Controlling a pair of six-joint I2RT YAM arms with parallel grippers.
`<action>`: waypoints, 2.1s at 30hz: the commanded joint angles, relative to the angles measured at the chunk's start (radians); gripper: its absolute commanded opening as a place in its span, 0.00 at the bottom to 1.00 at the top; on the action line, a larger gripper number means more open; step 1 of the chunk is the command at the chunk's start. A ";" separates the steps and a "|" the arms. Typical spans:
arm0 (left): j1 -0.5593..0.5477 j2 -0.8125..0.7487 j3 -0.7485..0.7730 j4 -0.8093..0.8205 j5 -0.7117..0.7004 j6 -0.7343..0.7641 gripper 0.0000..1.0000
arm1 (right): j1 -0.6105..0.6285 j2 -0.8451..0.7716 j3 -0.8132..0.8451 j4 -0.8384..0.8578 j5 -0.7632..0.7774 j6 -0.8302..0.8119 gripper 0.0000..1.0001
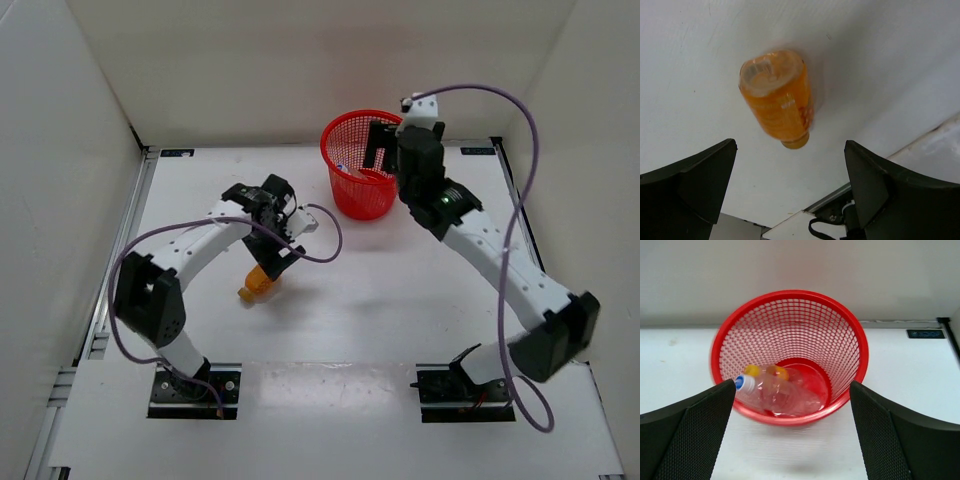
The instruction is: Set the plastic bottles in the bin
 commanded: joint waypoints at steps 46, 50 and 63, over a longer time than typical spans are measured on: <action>0.293 -0.094 0.640 -0.041 0.941 -0.133 0.10 | 0.268 -0.146 -0.412 0.652 -0.837 0.011 1.00; 0.293 -0.094 0.640 -0.041 0.941 -0.124 0.10 | 0.291 -0.079 -0.353 0.699 -0.859 0.036 1.00; 0.293 -0.122 0.630 -0.059 0.959 -0.113 0.10 | 0.291 0.058 -0.269 0.793 -0.819 0.211 0.88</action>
